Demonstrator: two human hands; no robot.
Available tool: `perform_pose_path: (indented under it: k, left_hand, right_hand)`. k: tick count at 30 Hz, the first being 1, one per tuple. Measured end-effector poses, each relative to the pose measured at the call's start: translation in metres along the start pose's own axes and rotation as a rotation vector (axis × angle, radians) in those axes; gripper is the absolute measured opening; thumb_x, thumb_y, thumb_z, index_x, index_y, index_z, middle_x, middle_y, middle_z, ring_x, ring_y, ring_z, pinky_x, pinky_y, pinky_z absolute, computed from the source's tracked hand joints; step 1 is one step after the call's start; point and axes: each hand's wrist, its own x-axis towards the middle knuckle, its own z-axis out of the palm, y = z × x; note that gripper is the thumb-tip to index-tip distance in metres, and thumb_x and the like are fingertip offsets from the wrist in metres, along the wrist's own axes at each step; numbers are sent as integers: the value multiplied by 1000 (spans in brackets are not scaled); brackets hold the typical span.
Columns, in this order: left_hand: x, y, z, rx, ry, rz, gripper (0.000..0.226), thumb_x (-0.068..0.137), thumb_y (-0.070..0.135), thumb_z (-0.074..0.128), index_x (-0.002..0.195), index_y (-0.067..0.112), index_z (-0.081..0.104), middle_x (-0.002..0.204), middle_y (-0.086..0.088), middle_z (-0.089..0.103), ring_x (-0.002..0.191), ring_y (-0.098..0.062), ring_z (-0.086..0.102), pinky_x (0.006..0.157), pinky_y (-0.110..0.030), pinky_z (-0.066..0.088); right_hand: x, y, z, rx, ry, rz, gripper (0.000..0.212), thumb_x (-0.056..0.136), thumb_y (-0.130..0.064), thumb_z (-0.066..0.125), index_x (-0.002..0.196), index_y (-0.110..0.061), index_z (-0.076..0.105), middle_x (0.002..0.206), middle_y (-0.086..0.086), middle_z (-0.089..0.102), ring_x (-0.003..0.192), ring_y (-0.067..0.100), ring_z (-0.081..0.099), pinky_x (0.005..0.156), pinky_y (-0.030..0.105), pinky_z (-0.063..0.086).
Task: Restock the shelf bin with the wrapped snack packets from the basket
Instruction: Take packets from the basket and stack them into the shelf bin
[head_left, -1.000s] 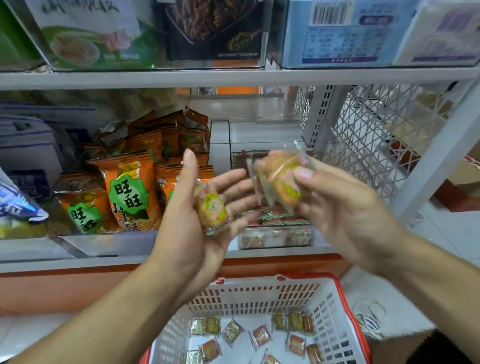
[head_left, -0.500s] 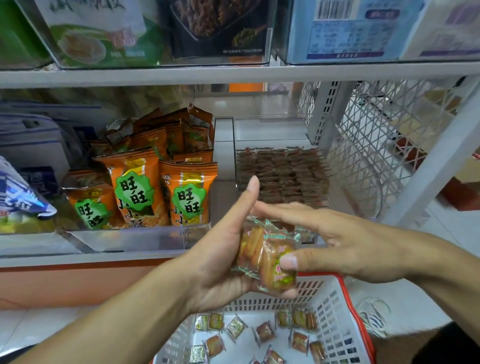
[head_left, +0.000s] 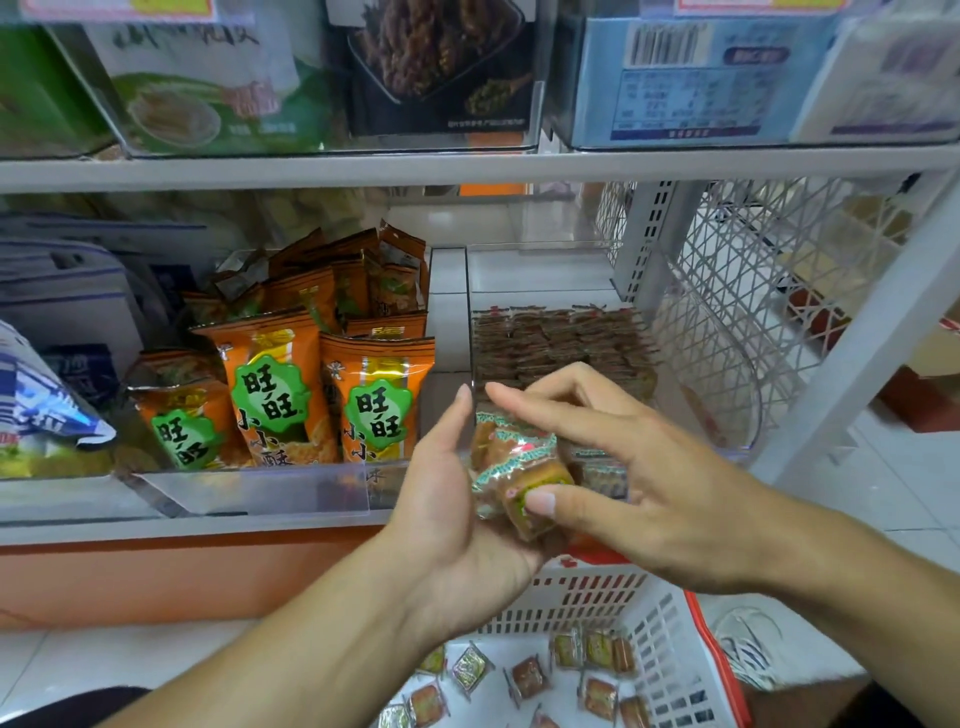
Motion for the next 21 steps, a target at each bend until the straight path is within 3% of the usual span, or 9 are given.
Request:
perform_pose_path:
  k: [1,3,8,11,13,15,16,18,21]
  left_hand:
    - [-1,0,3,11,17,34,76,93,68,51,109,-1,77,128,-19,65,125,-31,61,99,-40,51]
    - [4,-1,1,-3,11,76,70,94,63,49,95,0,80,109,-20,72,101,-32,73,82,-40,60]
    - [3,6,11,38,59,124,71,92,67,49,77,6,81,81,-13,73,71,-25,72,63,-33,60]
    - [0,5,15,91,55,130,70,91,67,52,74,6,82,71,-15,73,57,-26,72,51,-34,60]
    - [-2,4,17,150,70,153,65,91,65,56,80,8,83,76,-16,76,59,-27,74,52,-35,60]
    - [-1,2,18,212,90,180,63,89,66,59,101,8,81,98,-19,78,83,-32,78,74,-43,64]
    - [0,0,18,237,107,190,64,89,67,60,108,9,79,107,-19,77,95,-33,77,87,-47,61]
    - [2,-4,19,272,131,206,67,89,69,56,111,9,78,113,-19,76,102,-34,75,95,-48,55]
    - [7,-5,17,227,76,198,82,88,74,50,109,0,77,109,-23,75,89,-33,76,76,-41,64]
  right_hand:
    - [1,1,4,1,3,-14,62,93,-27,64,150,-40,42,128,-15,46,128,12,48,108,25,39]
    - [2,1,12,44,57,-54,57,95,-21,63,146,-41,47,133,-12,46,132,14,47,108,26,39]
    - [4,2,12,84,184,-83,20,91,-18,69,109,-25,62,144,-10,47,136,13,48,106,28,41]
    - [4,3,8,37,193,-56,26,85,-28,72,104,-27,54,147,-16,45,138,9,46,106,33,44]
    - [4,4,7,7,126,7,52,80,-39,74,125,-37,46,147,-21,44,138,4,44,108,35,44]
    - [5,5,5,-59,18,85,89,77,-53,76,149,-50,23,148,-25,41,139,-3,39,112,30,40]
    - [6,5,5,-110,-16,102,97,76,-56,75,153,-51,15,148,-25,39,138,-5,37,112,27,38]
    - [7,6,3,-190,-42,87,95,77,-53,76,154,-45,21,144,-26,41,135,-6,38,111,21,35]
    - [8,6,-6,-215,-45,71,85,76,-46,80,148,-37,36,136,-24,49,128,-4,45,105,16,36]
